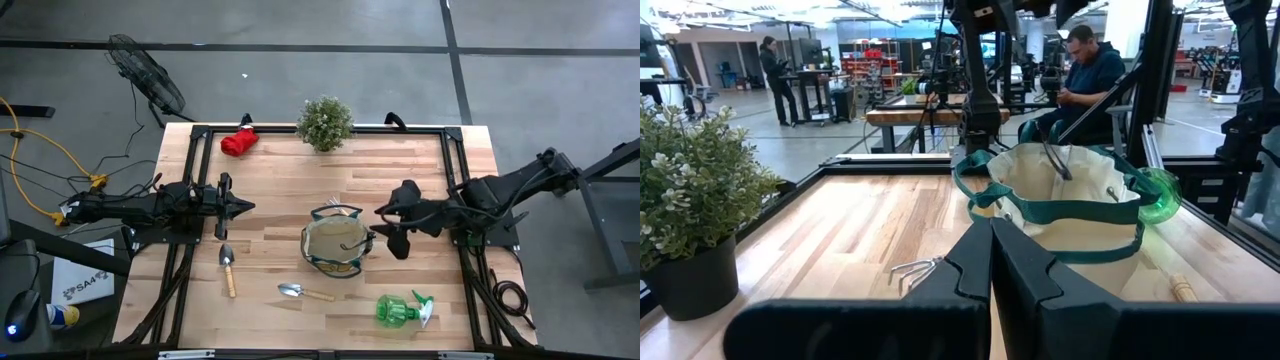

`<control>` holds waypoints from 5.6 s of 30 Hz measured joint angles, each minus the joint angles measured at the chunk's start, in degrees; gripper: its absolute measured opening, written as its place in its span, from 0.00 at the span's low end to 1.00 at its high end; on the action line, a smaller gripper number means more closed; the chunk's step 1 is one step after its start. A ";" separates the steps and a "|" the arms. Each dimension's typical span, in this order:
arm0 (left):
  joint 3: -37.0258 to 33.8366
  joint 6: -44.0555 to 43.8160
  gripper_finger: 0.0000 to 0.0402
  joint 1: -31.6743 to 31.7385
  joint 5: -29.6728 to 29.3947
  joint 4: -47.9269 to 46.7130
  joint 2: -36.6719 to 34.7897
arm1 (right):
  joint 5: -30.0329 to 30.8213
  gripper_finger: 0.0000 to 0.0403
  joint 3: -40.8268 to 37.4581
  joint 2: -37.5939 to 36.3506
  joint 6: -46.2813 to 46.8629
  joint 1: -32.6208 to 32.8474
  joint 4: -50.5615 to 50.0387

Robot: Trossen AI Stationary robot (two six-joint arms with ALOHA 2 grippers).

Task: Pick & Place Garden tools in Gardening bag
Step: Put the right brown trowel into the brown gardening bag

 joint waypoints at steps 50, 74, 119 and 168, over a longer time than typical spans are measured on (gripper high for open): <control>0.00 0.07 0.00 -0.02 -0.13 0.07 0.00 | -0.22 0.52 0.00 5.42 19.66 19.40 4.24; 8.11 -18.18 0.09 -0.04 11.18 -1.39 6.25 | 1.94 0.52 0.00 5.42 22.01 19.40 4.26; 37.28 -11.39 0.16 -33.77 -4.75 -0.99 73.34 | -0.25 0.52 0.00 5.44 23.02 19.38 3.27; 53.53 -7.51 0.49 -30.40 -6.20 -4.98 101.36 | -2.58 0.52 0.00 5.44 23.05 19.40 1.20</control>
